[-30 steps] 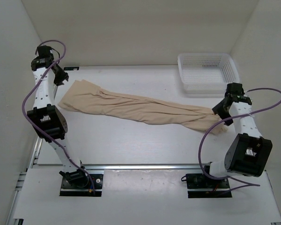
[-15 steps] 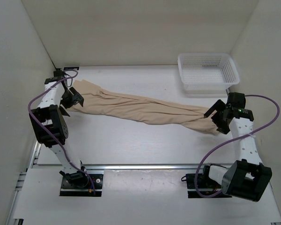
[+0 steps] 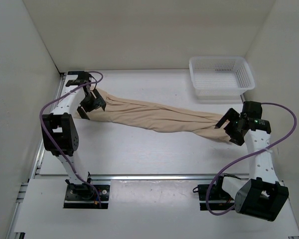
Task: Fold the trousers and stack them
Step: Fold the trousers
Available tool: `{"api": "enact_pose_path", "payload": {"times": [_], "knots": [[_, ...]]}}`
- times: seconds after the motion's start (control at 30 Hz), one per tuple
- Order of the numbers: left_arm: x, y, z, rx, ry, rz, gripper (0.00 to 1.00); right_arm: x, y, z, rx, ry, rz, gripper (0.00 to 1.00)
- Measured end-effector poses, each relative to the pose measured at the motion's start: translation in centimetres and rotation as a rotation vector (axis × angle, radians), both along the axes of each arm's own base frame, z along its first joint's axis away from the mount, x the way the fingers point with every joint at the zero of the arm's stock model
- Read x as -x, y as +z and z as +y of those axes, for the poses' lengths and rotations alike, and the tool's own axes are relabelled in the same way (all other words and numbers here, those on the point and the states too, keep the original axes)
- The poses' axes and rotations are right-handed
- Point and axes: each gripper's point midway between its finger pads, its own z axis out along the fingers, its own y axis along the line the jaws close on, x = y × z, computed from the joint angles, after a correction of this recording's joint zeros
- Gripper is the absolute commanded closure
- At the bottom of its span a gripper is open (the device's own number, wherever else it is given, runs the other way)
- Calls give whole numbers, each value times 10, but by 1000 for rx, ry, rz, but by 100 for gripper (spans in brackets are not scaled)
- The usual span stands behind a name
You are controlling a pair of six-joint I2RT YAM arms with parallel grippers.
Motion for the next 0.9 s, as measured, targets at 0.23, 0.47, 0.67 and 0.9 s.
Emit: {"api": "enact_pose_path", "payload": {"times": [0.23, 0.47, 0.67, 0.9], "knots": [[-25, 21, 18, 1, 13, -76, 1, 0, -3, 1, -9, 2, 6, 1], [-34, -2, 68, 8, 100, -36, 1, -1, -23, 1, -29, -9, 76, 1], [-24, -50, 101, 39, 172, 84, 1, 3, -46, -11, -91, -111, 108, 1], [-31, -82, 115, 109, 220, 140, 1, -3, -75, -21, -177, -206, 174, 1]]}}
